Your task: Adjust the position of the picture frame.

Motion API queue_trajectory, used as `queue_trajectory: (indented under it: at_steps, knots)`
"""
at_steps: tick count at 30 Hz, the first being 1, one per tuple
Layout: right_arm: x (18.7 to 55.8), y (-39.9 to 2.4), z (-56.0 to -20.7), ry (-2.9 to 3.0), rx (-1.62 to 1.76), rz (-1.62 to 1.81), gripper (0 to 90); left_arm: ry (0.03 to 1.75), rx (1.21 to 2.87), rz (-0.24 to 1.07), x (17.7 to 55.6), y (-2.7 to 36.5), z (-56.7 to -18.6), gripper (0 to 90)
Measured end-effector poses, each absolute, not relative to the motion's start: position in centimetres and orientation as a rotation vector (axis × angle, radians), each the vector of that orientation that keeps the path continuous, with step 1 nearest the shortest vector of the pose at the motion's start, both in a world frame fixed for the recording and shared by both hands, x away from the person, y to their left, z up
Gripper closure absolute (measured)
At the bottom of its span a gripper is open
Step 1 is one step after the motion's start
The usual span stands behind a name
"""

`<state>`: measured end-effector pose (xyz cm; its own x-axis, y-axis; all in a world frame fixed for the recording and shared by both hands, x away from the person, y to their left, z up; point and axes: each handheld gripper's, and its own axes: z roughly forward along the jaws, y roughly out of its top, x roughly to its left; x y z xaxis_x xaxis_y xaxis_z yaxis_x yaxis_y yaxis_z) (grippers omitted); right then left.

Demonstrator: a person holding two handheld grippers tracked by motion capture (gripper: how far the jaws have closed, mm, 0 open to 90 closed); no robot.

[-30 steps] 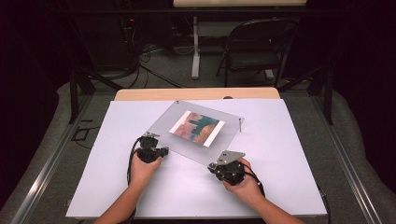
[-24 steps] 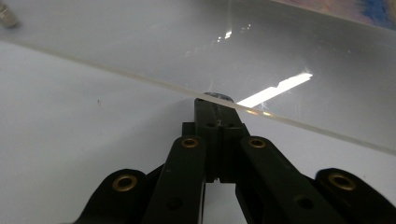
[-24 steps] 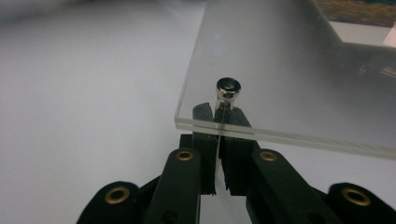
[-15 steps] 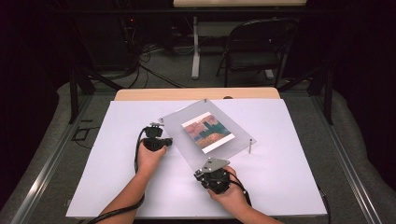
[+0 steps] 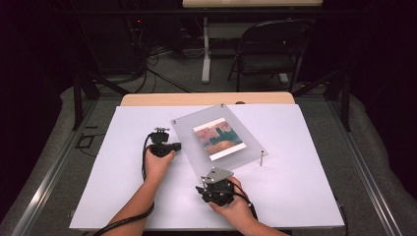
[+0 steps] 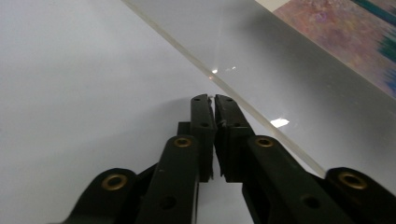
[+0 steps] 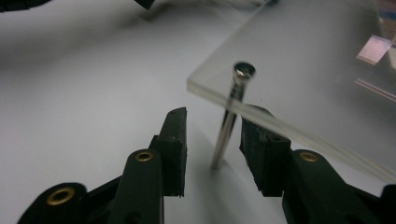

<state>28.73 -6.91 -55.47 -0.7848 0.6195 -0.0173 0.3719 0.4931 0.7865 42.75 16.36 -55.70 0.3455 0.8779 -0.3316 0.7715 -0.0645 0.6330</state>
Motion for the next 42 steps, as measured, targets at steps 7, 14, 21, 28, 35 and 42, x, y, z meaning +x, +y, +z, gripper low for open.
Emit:
queue_trajectory:
  at_steps: [7, 14, 21, 28, 35, 42]
  knots:
    - [28.0, -11.1, -54.5, 2.412, 0.896, 1.212, 60.0, 1.378, 1.844, 0.17, 39.5, 16.9, -55.4, 74.3]
    - [28.3, -15.3, -53.2, 2.308, 0.943, 1.2, 58.8, 1.263, 1.875, 0.17, 35.9, 16.6, -54.3, 62.0]
    - [30.2, -20.4, -52.9, 2.219, 1.092, 1.167, 54.7, 1.161, 1.956, 0.207, 32.5, 15.9, -53.5, 51.8]
    - [31.0, -23.5, -52.8, 2.125, 1.155, 1.137, 51.9, 1.079, 1.963, 0.19, 30.2, 15.3, -53.4, 48.3]
    - [31.8, -25.4, -53.7, 2.112, 1.212, 1.087, 51.4, 1.017, 2.024, 0.174, 29.4, 13.8, -54.1, 48.5]
    - [33.0, -25.7, -54.3, 2.129, 1.227, 1.072, 52.5, 0.988, 2.054, 0.139, 29.2, 12.2, -54.6, 50.8]
